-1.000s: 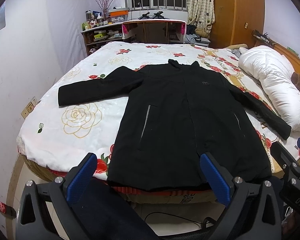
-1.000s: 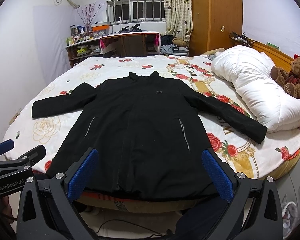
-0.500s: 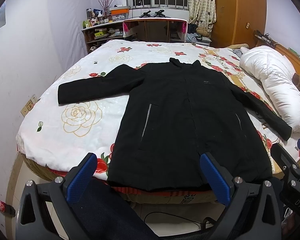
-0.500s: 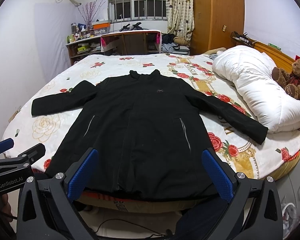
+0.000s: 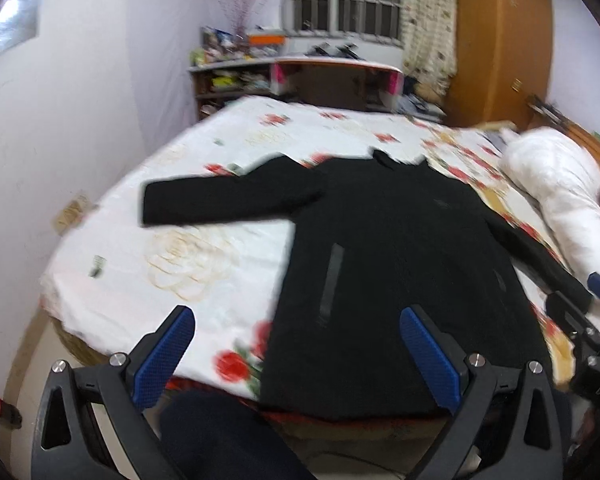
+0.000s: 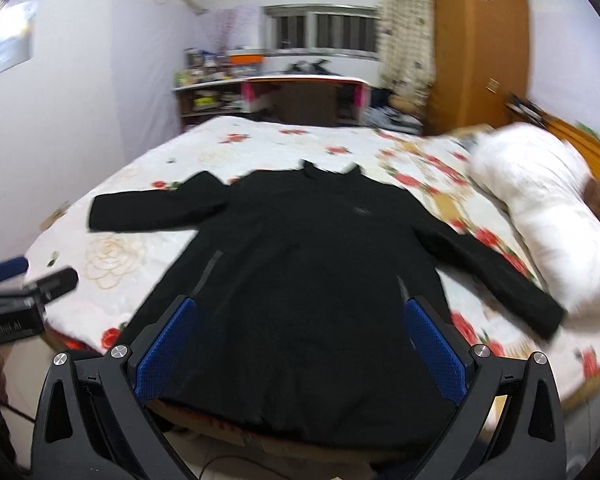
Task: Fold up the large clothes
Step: 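Move the right tool to the coat sleeve and grasp its cuff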
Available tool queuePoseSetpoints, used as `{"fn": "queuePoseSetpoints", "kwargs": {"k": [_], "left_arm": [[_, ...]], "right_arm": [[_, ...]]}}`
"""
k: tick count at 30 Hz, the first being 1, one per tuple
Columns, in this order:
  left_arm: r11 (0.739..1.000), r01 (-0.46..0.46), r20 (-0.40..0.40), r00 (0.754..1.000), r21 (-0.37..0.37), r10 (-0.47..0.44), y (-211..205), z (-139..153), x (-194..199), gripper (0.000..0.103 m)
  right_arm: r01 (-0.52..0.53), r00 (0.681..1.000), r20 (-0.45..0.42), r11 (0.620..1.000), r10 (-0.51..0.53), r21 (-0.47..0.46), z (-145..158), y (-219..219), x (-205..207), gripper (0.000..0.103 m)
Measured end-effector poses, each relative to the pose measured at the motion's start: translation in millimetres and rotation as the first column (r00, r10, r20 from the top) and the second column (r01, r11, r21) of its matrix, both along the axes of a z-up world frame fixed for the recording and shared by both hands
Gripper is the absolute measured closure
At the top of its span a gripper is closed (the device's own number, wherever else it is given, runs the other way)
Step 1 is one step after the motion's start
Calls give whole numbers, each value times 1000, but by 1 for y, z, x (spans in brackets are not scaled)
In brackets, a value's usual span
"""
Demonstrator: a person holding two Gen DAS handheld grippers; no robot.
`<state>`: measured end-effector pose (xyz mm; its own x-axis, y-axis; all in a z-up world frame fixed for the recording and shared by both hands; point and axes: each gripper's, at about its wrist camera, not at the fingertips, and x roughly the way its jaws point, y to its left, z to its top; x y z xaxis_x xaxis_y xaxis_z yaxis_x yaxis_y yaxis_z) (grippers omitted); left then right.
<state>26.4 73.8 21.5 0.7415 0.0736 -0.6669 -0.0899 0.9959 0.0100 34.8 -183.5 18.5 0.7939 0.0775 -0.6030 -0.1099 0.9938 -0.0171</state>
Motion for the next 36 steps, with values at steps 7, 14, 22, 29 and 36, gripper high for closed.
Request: {"fn": "queuePoseSetpoints", "kwargs": {"k": [7, 14, 22, 29, 36], "left_arm": [[991, -128, 36, 991, 40, 127, 64, 2, 23, 0], [969, -247, 9, 969, -10, 247, 140, -13, 51, 0], [938, -347, -34, 937, -18, 347, 213, -38, 78, 0], [917, -380, -81, 925, -123, 372, 257, -68, 97, 0], [905, -397, -118, 917, -154, 382, 277, -91, 109, 0]], "right_arm": [[-199, 976, 75, 978, 203, -60, 4, 59, 69, 0], [-389, 921, 3, 920, 390, -50, -20, 141, 149, 0], [-595, 803, -85, 802, 590, -55, -72, 266, 221, 0], [-651, 759, -128, 750, 639, -114, -115, 363, 262, 0], [-723, 686, -188, 688, 703, -66, -157, 437, 291, 12]]}}
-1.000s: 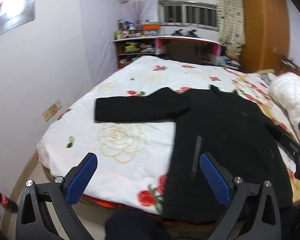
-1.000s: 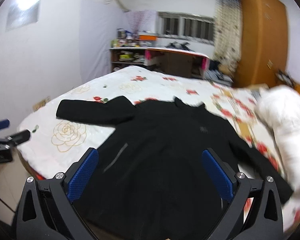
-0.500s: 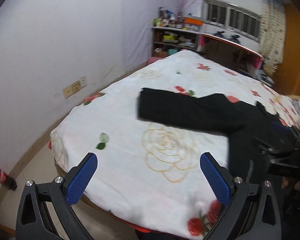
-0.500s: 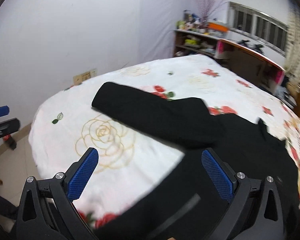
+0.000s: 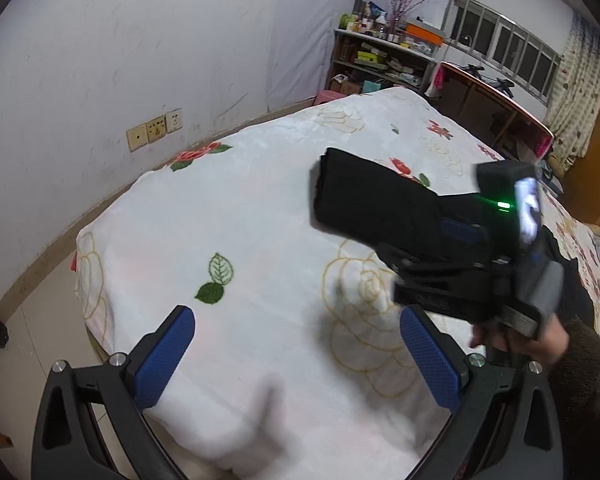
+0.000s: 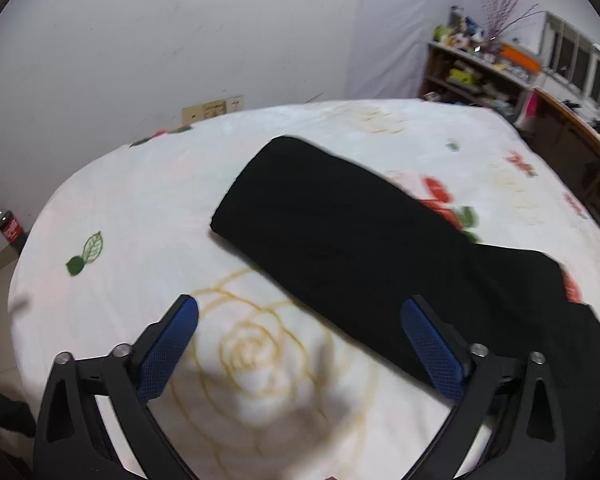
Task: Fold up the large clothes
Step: 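Move the right tool to the coat sleeve and grasp its cuff, then lift the held sleeve with the right tool and carry it over the coat body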
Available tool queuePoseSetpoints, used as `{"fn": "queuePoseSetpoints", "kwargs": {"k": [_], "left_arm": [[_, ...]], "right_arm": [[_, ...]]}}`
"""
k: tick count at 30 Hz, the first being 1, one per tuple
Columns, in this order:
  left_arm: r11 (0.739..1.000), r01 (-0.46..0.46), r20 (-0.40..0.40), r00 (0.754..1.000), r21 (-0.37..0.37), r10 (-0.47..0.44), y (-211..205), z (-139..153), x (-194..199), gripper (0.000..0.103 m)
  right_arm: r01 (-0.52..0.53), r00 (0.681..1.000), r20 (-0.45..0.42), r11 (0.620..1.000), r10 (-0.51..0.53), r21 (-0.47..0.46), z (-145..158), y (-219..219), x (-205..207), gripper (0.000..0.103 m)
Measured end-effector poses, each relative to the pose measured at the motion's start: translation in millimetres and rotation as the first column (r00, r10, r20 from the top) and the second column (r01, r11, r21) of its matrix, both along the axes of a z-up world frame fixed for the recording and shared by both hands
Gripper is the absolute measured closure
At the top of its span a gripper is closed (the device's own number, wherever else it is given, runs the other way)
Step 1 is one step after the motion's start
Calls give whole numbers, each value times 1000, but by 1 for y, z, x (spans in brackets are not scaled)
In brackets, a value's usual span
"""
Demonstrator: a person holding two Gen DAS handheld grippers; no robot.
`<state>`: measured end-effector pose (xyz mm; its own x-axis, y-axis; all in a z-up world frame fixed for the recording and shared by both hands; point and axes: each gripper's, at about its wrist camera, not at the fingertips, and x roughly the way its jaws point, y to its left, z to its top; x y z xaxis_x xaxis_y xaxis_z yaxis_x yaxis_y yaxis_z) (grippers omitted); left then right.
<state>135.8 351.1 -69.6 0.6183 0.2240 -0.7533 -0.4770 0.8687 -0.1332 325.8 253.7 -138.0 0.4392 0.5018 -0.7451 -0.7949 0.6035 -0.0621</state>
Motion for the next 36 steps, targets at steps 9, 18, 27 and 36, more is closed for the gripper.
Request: {"fn": "queuePoseSetpoints", "kwargs": {"k": [9, 18, 27, 36], "left_arm": [[1000, -5, -23, 1000, -23, 4, 18, -21, 14, 0], [998, -19, -37, 999, -54, 18, 23, -31, 22, 0], [995, -1, -16, 1000, -100, -1, 12, -24, 33, 0], [993, 81, 55, 996, -83, -77, -34, 10, 59, 0]], "right_arm": [[-78, 997, 3, 997, 78, -30, -30, 47, 13, 28], [-17, 994, 109, 998, 23, -54, -32, 70, 22, 52], [54, 995, 84, 995, -61, 84, 16, 32, 34, 76], [242, 956, 84, 917, -281, 316, 117, -85, 45, 81]]}}
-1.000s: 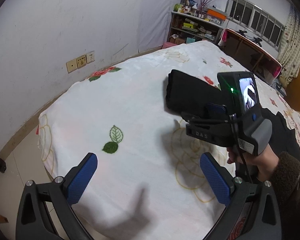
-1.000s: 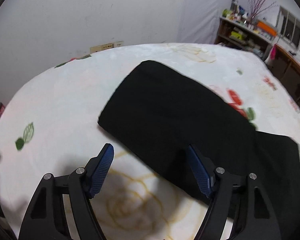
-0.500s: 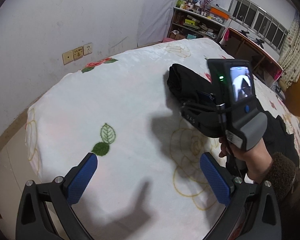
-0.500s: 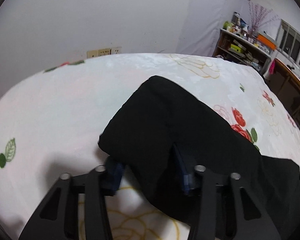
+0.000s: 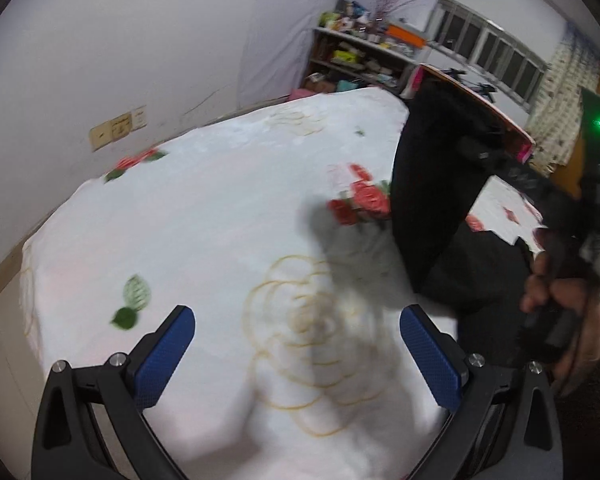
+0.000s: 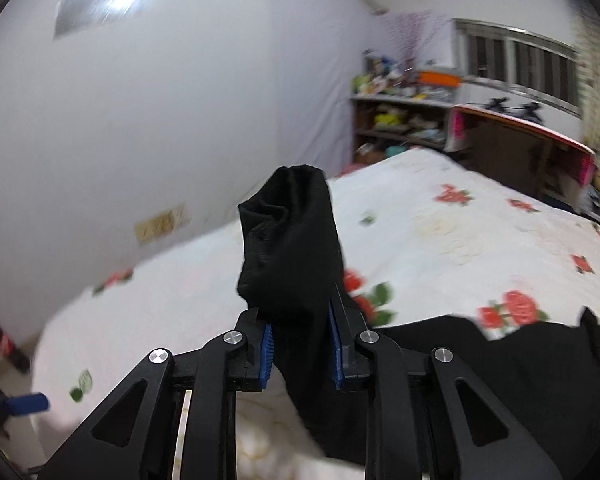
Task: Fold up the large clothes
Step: 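Lift the held sleeve with the right tool and carry it over the coat body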
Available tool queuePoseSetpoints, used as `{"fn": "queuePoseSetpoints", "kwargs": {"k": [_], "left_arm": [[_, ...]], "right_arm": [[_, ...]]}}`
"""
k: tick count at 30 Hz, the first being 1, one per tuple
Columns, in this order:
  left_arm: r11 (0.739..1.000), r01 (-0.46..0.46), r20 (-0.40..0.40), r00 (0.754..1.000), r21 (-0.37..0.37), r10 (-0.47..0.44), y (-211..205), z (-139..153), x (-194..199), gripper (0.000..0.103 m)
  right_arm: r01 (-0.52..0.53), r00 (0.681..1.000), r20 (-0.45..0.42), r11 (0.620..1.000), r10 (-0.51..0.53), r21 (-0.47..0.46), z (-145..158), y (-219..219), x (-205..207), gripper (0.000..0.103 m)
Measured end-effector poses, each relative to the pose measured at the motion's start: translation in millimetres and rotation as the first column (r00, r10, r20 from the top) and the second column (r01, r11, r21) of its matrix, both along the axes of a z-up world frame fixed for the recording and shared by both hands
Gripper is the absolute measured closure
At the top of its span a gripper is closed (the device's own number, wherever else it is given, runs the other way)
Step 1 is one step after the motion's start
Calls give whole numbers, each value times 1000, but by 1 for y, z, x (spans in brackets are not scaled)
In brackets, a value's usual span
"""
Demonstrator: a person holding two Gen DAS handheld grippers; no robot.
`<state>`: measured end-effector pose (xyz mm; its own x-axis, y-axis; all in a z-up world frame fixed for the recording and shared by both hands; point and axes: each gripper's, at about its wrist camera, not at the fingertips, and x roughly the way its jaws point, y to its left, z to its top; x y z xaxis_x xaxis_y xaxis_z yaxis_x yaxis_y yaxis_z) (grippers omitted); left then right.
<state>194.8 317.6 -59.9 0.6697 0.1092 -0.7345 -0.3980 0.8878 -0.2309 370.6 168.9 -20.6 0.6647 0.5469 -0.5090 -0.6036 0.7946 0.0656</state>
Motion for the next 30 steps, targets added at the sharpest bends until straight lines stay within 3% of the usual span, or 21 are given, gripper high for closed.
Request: {"fn": "queuePoseSetpoints", "kwargs": {"k": [5, 12, 15, 21, 30], "left_arm": [[998, 51, 34, 998, 29, -52, -36, 18, 21, 0], [991, 136, 63, 989, 14, -137, -86, 33, 56, 0], [983, 175, 60, 982, 51, -178, -110, 35, 73, 0], [970, 241, 42, 969, 37, -243, -155, 26, 101, 0], [952, 303, -7, 953, 46, -303, -213, 5, 146, 0]], "right_arm": [[103, 993, 58, 992, -107, 70, 43, -68, -5, 82], [236, 965, 78, 959, -251, 158, 71, -153, -6, 82], [290, 947, 84, 940, -309, 181, 79, -191, -8, 82], [426, 895, 44, 880, -444, 210, 74, -268, -5, 82], [558, 828, -40, 815, -560, 154, 28, -351, 0, 82]]}}
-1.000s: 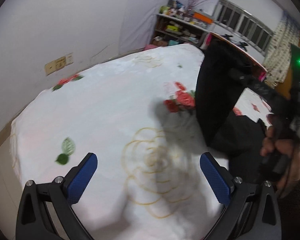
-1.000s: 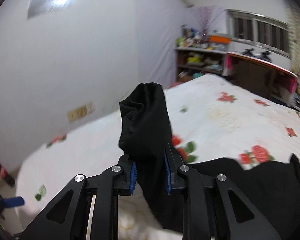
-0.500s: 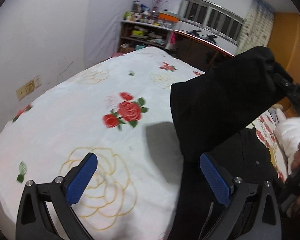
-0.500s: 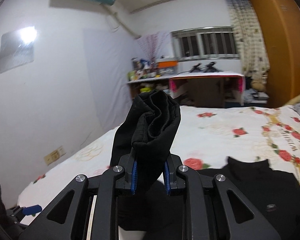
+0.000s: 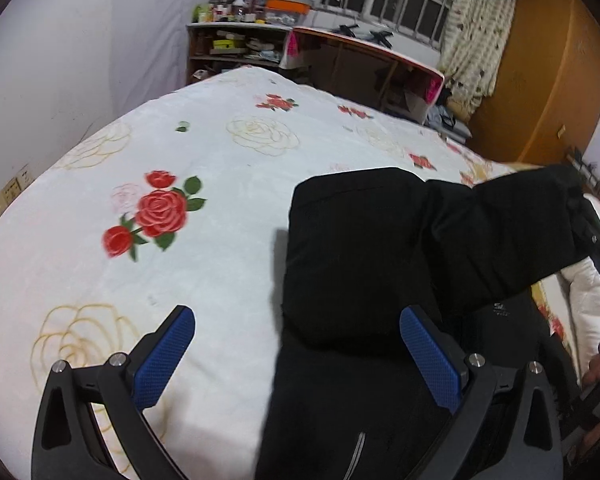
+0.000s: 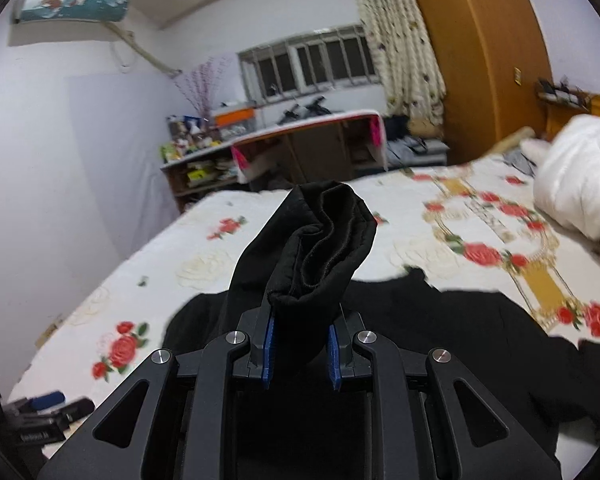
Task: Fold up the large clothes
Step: 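Lift the held sleeve with the right tool and carry it over the coat body, then lay the sleeve across the coat body and open the right tool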
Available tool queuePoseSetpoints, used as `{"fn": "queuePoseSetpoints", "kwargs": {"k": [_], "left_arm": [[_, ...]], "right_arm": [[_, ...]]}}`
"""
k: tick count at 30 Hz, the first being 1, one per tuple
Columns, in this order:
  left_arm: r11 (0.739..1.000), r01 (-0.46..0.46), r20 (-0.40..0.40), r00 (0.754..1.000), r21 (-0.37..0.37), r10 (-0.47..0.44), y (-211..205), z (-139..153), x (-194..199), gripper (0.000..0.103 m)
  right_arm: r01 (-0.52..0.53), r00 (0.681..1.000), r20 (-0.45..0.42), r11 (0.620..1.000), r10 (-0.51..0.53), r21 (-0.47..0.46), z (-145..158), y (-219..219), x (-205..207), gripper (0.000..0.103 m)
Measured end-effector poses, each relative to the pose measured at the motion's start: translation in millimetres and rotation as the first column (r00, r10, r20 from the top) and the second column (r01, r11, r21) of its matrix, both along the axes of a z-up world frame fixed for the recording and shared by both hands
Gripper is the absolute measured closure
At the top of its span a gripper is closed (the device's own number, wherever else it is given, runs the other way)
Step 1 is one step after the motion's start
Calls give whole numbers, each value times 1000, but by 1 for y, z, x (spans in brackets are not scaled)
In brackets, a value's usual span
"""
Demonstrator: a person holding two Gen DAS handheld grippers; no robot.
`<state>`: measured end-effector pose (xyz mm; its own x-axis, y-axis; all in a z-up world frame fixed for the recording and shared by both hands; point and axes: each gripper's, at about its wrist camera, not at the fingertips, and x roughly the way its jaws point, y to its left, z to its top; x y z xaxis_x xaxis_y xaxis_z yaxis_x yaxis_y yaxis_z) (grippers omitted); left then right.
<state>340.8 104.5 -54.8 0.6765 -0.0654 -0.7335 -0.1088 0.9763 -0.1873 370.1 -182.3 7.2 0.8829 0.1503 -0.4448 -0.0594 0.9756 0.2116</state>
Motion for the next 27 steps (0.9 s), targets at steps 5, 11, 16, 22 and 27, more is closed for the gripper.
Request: {"fn": "queuePoseSetpoints", "kwargs": {"k": [5, 11, 16, 22, 27], "left_arm": [[997, 35, -1, 999, 62, -35, -28, -9, 28, 0], [997, 56, -33, 998, 53, -55, -48, -24, 54, 0], [993, 65, -119, 991, 98, -53, -62, -51, 81, 0], [989, 43, -192, 981, 139, -15, -62, -77, 95, 0], [985, 12, -205, 978, 170, 23, -56, -83, 99, 0]], "right_arm": [[44, 996, -76, 999, -43, 15, -33, -28, 2, 82], [85, 987, -141, 996, -79, 40, -60, -51, -4, 82], [59, 978, -203, 998, -57, 5, -82, -54, -1, 82], [44, 963, -265, 999, -48, -21, -106, -65, -3, 82], [58, 948, -313, 998, -58, -10, -118, -79, -7, 75]]}}
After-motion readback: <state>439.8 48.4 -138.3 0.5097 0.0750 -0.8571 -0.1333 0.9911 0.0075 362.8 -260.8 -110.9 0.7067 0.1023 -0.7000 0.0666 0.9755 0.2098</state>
